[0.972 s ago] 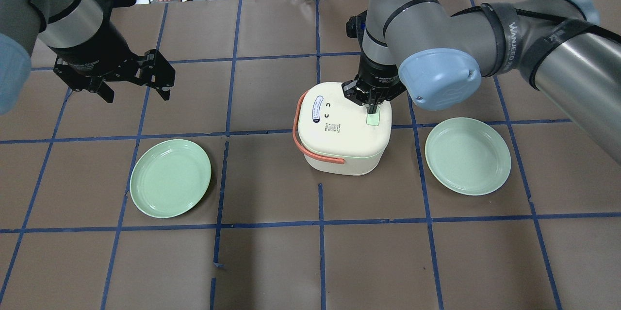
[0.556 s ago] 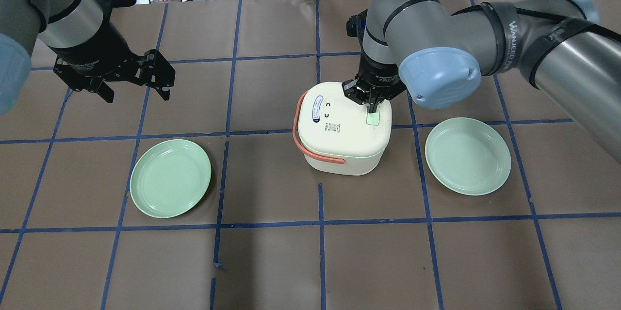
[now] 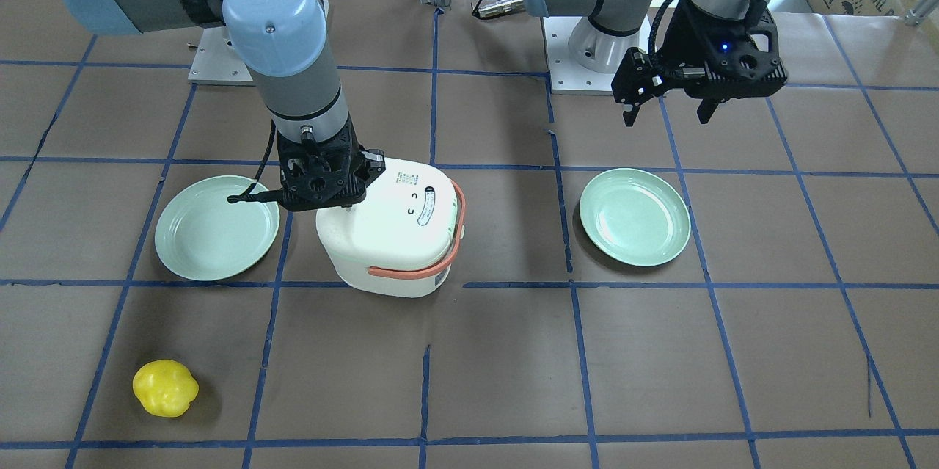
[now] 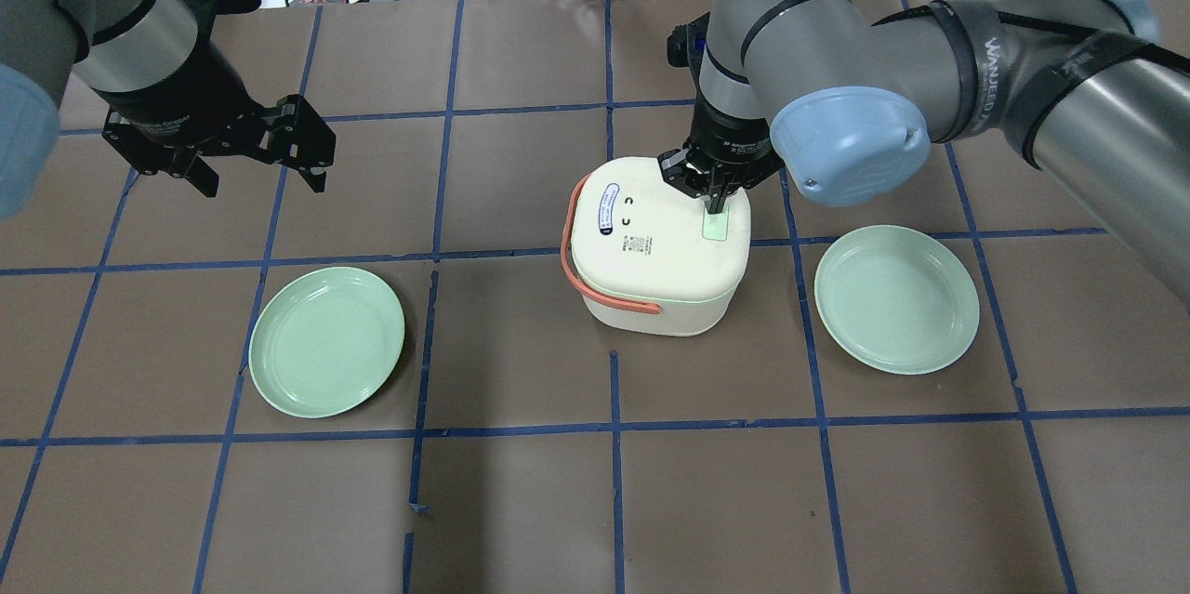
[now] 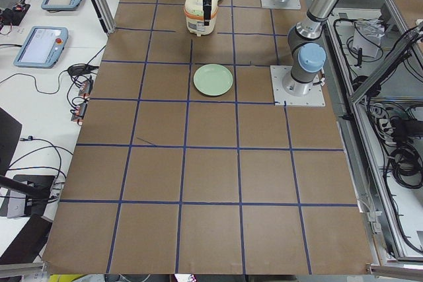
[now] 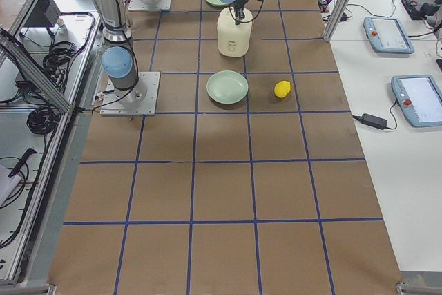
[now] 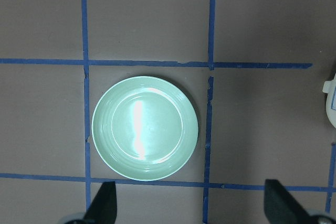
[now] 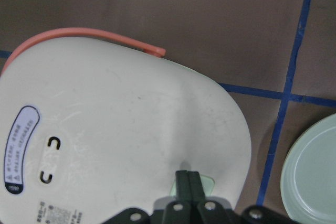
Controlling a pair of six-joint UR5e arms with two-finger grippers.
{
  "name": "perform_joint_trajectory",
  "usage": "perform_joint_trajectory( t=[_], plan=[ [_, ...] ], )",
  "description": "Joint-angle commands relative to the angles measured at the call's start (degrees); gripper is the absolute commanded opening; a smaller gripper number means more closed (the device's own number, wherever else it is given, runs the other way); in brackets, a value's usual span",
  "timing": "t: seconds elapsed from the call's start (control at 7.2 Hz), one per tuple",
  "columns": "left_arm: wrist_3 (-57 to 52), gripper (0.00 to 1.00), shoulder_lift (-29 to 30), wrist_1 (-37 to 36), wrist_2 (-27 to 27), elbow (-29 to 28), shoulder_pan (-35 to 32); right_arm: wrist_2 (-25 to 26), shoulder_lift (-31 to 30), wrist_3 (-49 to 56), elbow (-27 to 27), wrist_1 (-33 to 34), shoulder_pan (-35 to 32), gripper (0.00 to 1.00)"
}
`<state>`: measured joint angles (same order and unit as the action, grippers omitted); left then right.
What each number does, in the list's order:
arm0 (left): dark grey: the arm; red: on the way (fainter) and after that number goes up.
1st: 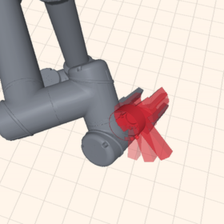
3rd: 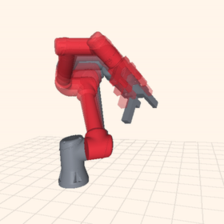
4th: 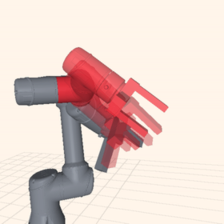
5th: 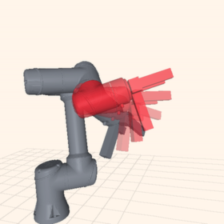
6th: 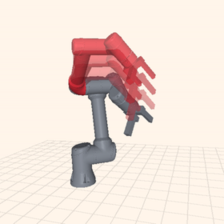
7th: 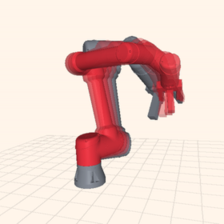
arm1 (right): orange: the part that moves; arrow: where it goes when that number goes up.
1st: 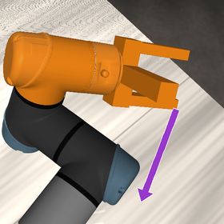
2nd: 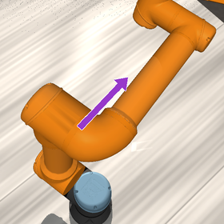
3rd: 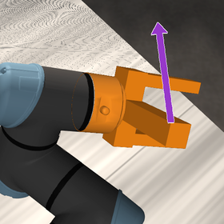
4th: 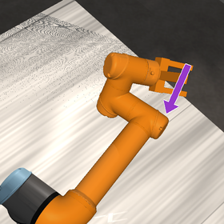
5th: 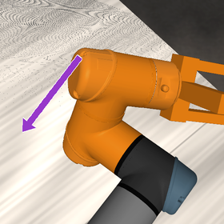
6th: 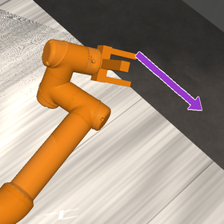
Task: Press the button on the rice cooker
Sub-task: 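Press down on the green lid button with the right gripper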
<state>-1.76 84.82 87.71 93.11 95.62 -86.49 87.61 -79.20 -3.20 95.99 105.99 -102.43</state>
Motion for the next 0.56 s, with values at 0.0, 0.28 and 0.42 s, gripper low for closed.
perform_joint_trajectory(
  t=[0.0, 0.28, 0.42],
  plan=[
    [0.0, 1.00, 0.0, 0.0, 0.0, 0.0, 0.0, -0.1, 0.1, 0.0, 0.1, 0.1, 0.0, 0.06],
    [0.0, 1.00, 0.0, 0.0, 0.0, 0.0, 0.0, -0.2, 0.4, 0.1, 0.6, 0.1, 0.2, 0.06],
    [0.0, 1.00, 0.0, 0.0, 0.0, 0.0, 0.0, -0.2, 0.4, 0.0, 0.7, 0.2, 0.2, 0.06]
  ],
)
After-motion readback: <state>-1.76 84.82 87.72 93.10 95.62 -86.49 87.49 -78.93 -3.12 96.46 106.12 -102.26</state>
